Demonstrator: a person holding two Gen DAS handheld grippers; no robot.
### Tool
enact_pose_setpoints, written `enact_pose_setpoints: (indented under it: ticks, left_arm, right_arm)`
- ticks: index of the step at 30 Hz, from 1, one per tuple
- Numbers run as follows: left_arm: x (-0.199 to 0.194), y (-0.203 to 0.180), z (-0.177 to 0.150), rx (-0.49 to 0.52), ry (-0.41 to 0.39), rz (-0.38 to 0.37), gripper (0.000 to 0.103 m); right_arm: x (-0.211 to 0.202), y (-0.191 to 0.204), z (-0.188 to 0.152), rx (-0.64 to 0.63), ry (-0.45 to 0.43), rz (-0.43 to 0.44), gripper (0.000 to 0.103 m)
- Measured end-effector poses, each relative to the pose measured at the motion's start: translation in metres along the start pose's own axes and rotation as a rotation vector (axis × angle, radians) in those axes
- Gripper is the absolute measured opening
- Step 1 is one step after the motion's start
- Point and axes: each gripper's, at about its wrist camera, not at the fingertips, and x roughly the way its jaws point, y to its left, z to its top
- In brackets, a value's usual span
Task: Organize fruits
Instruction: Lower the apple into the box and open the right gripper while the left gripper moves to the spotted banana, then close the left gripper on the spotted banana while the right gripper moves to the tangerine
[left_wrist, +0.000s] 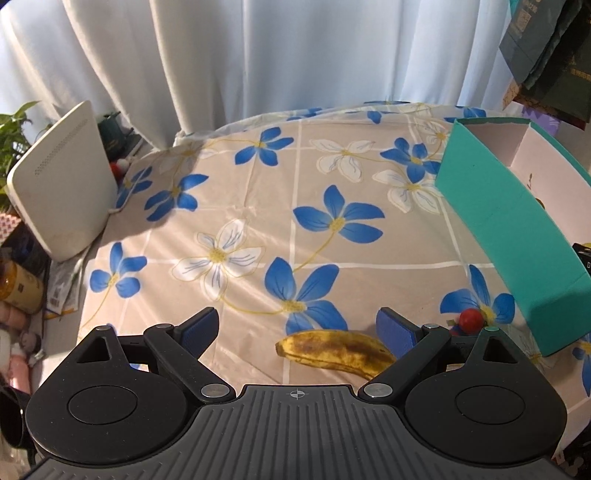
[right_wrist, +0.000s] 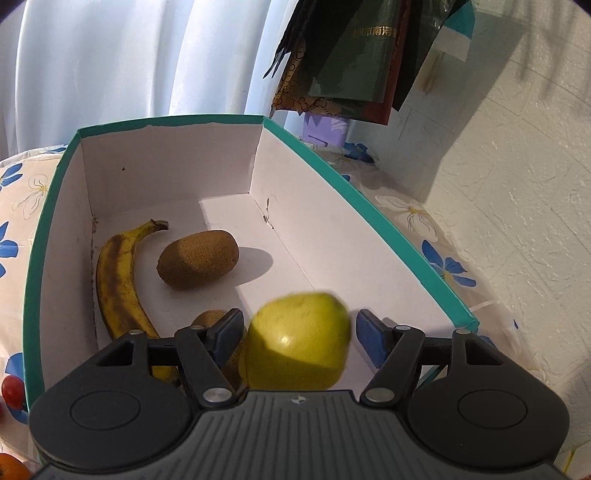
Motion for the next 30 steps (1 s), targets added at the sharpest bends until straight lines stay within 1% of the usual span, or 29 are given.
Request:
enact_pose_setpoints:
  ticks: [3,6,8,11,12,13,14,15,17,19,20,23,24,26,28,30]
  left_arm:
    - [0.002,0.007,-0.003,-0.016,0.014,0.009,0.096]
    - [0.003,0.015,-0.009,-0.029,0.020,0.007,0.096]
    - [0.005,0.021,-0.014,-0.039,0.025,-0.005,0.096]
    - [0.008,0.028,-0.022,-0.048,0.041,-0.021,0.096]
    - [0.009,0.029,-0.025,-0.046,0.047,-0.025,0.096]
    - [0.011,0.029,-0.029,-0.044,0.056,-0.031,0.096]
    - [0.013,0.029,-0.031,-0.046,0.066,-0.036,0.096]
    - [0.016,0.029,-0.033,-0.052,0.079,-0.042,0.096]
    - [0.021,0.029,-0.036,-0.060,0.105,-0.056,0.096]
    - [0.024,0.027,-0.037,-0.070,0.119,-0.071,0.096]
    - [0.023,0.024,-0.036,-0.072,0.118,-0.087,0.096]
    - [0.024,0.015,-0.025,-0.093,0.118,-0.140,0.096]
    - [0.026,0.010,-0.021,-0.095,0.120,-0.143,0.095]
    - [0.029,-0.001,-0.016,-0.078,0.123,-0.130,0.092]
    - [0.033,-0.012,-0.013,-0.049,0.115,-0.103,0.092]
    - [0.039,-0.019,-0.011,-0.042,0.132,-0.091,0.092]
  right_arm:
    - [-0.003,-0.001,0.001,0.010,0.002,0.004,0.068]
    - [-0.018,-0.006,0.002,0.065,-0.031,0.023,0.070]
    - [-0.038,-0.007,0.001,0.093,-0.088,0.029,0.078]
    - [-0.083,-0.005,-0.003,0.103,-0.217,0.068,0.086]
    - [-0.100,-0.003,-0.005,0.100,-0.269,0.093,0.087]
    - [-0.115,0.000,-0.008,0.097,-0.315,0.124,0.091]
    - [-0.127,0.003,-0.011,0.092,-0.350,0.156,0.097]
    - [-0.140,0.008,-0.015,0.080,-0.380,0.200,0.099]
    - [-0.157,0.019,-0.022,0.052,-0.412,0.267,0.099]
    - [-0.169,0.031,-0.030,0.014,-0.429,0.326,0.099]
    - [-0.172,0.036,-0.033,0.002,-0.433,0.340,0.099]
    - [-0.176,0.047,-0.040,-0.018,-0.405,0.359,0.099]
    - [-0.176,0.049,-0.041,-0.015,-0.392,0.363,0.099]
    - [-0.176,0.049,-0.046,0.002,-0.362,0.374,0.099]
    - [-0.178,0.048,-0.052,0.024,-0.345,0.386,0.099]
    - [-0.180,0.047,-0.057,0.030,-0.333,0.397,0.099]
